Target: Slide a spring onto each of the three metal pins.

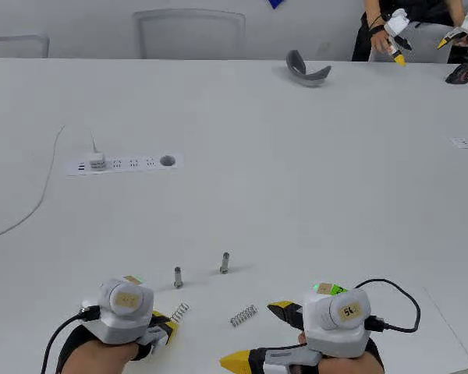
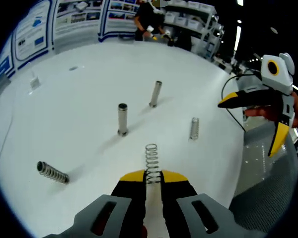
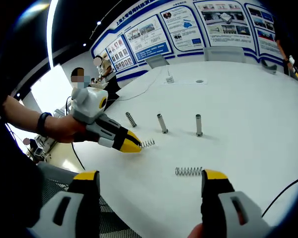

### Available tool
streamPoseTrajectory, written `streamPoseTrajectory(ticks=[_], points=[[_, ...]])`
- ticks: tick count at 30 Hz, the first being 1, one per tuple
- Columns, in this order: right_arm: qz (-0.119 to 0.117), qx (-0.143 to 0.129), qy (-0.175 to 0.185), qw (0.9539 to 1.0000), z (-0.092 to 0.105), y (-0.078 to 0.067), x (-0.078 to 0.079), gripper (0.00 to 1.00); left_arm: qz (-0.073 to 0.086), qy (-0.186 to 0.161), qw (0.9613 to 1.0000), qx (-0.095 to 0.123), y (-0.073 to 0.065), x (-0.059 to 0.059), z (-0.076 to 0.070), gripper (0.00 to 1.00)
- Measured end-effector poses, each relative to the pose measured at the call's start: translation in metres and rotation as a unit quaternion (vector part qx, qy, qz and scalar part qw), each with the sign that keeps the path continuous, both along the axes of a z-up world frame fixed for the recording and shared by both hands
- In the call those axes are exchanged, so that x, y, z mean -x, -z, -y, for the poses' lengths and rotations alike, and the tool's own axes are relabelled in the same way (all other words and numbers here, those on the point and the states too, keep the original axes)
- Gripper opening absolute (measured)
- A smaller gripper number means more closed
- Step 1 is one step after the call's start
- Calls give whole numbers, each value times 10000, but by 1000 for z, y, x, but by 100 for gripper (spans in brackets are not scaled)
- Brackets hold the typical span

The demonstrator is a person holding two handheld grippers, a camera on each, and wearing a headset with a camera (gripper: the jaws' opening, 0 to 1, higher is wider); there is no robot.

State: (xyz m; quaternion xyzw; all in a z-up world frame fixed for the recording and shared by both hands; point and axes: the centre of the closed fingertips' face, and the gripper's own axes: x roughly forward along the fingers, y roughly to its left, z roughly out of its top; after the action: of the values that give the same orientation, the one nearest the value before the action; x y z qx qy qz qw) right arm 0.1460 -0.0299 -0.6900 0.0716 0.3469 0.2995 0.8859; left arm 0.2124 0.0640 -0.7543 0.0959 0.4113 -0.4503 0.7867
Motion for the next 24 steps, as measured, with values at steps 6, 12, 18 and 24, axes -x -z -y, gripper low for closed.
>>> streamPoseTrajectory(ticks=[6,12,18,24], points=[[-16,-43,-21,10000,-3,0,2,85,20,23,10000,-9,-5,2,-9,10],[-24,-186,8,9998,-7,-5,1,84,68,47,10000,25,-14,3,-18,10],[-43,-276,34,9996,-7,-7,-2,82,173,91,9998,77,-28,3,-24,10],[-39,-464,1,9989,-11,-11,-7,79,295,173,9993,156,-42,3,-26,10]])
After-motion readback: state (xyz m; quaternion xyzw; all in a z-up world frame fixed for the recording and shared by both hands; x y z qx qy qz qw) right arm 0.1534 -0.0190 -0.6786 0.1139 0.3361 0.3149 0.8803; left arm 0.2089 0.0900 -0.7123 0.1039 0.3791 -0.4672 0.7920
